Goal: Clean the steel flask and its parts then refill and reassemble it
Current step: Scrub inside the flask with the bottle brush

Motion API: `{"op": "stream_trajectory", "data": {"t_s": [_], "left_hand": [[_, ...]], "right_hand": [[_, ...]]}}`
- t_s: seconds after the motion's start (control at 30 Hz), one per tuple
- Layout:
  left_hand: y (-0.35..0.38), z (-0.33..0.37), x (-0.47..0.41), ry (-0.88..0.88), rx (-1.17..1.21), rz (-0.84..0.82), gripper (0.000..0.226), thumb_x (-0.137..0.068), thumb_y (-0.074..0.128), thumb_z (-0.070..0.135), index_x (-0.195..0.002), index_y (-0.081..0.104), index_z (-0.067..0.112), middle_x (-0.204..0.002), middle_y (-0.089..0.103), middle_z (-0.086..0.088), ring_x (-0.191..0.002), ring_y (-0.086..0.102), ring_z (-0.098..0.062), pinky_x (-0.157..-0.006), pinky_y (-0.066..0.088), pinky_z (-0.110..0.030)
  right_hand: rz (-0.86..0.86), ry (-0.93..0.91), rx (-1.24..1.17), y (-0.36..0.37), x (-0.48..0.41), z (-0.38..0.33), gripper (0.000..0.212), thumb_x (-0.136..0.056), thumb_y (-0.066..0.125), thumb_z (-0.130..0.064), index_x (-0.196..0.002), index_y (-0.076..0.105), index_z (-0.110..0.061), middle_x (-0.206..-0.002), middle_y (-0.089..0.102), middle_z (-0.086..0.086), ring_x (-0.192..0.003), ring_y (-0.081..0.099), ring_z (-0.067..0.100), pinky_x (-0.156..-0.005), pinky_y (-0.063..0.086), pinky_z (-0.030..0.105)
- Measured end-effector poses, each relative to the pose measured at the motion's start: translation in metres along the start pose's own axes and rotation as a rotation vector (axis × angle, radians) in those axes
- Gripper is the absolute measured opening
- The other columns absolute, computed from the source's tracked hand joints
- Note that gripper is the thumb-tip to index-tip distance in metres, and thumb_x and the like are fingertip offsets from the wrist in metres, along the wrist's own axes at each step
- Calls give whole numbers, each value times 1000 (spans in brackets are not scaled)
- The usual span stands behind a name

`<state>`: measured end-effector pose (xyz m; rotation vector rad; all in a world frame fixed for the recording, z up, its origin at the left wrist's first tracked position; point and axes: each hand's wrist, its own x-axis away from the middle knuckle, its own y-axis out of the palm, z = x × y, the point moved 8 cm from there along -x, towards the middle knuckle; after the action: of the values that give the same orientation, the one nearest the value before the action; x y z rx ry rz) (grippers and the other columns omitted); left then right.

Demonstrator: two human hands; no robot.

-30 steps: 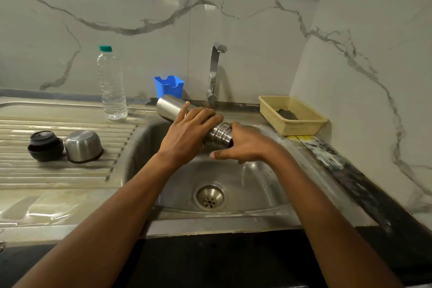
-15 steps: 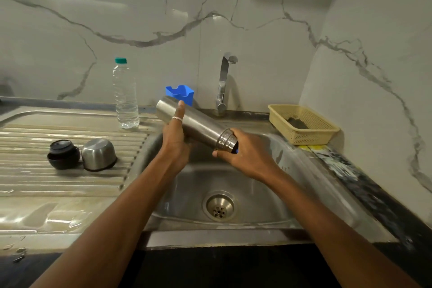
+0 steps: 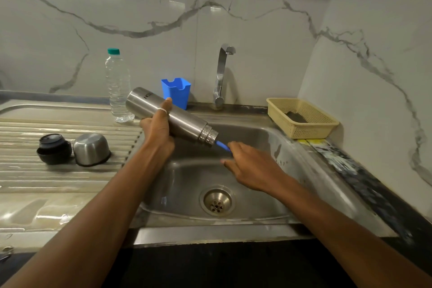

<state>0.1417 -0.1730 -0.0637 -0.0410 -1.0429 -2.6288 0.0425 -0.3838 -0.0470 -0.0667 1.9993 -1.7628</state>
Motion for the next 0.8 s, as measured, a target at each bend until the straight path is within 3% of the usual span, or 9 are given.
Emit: {"op": "stream_trajectory", "data": {"t_s": [0.13, 0.23, 0.37, 0.4, 0.53, 0.63, 0.7, 0.77, 0.8], "left_hand": [[3, 3, -1, 6, 50, -23, 71, -76, 86, 18, -134, 48, 5, -119, 71, -15, -98, 75, -27, -76, 63, -48], [5, 5, -3, 20, 110, -34, 67, -78, 83, 14, -134, 48, 6, -119, 71, -15, -99, 74, -29, -81, 62, -53], [9, 0, 1, -12, 39, -140, 78, -70, 86, 25, -135, 48, 5, -116, 70, -17, -101, 72, -32, -80, 61, -51], [12, -1, 3, -32, 39, -172, 85, -66, 87, 28, -137, 48, 5, -121, 69, -20, -106, 71, -35, -82, 60, -53], [13, 0, 0, -14, 102, -153, 47, -82, 77, 20, -121, 57, 4, -115, 70, -17, -104, 72, -31, -90, 60, -50], [9, 0, -6, -20, 135, -131, 32, -88, 74, 22, -112, 58, 8, -109, 72, -12, -98, 73, -27, -84, 61, -45], [6, 0, -7, -18, 98, -119, 34, -88, 75, 25, -111, 57, 7, -110, 72, -13, -99, 73, -28, -85, 61, -47], [5, -1, -5, -2, 20, -98, 33, -88, 75, 28, -105, 56, 8, -102, 71, -11, -95, 73, -28, -85, 60, -48], [6, -1, -4, 8, 0, -98, 35, -88, 75, 30, -106, 57, 7, -101, 71, -11, -94, 73, -28, -86, 60, -49]], "right_hand": [[227, -65, 92, -16, 5, -2, 18, -107, 48, -25, -108, 62, -13, -73, 56, -6, -49, 46, 10, -42, 33, 23], [272, -66, 143, -19, 6, -4, 19, -107, 48, -23, -103, 63, -13, -68, 52, -7, -44, 40, 8, -39, 34, 25], [-179, 334, -890, 10, 4, 9, 31, -109, 45, -29, -97, 68, -13, -60, 46, -9, -46, 38, 5, -46, 31, 22], [-202, 337, -944, 10, 6, 7, 32, -109, 45, -30, -97, 69, -13, -60, 45, -9, -47, 35, 5, -46, 28, 20], [319, -95, 70, -38, 12, -6, 26, -106, 48, -28, -99, 68, -13, -63, 43, -11, -44, 36, 7, -42, 21, 19], [399, -161, 274, -44, 10, -14, 21, -105, 52, -25, -105, 67, -11, -66, 40, -8, -47, 31, 9, -44, 17, 22], [273, -83, -69, -37, 2, -11, 22, -106, 51, -28, -99, 69, -16, -62, 43, -10, -46, 36, 8, -45, 27, 26], [-43, 270, -768, -9, 0, 3, 29, -106, 50, -31, -93, 71, -16, -58, 48, -8, -47, 37, 6, -47, 29, 24], [-118, 342, -898, 1, 4, 4, 32, -106, 50, -32, -94, 73, -14, -58, 49, -7, -47, 37, 6, -48, 30, 24]]}}
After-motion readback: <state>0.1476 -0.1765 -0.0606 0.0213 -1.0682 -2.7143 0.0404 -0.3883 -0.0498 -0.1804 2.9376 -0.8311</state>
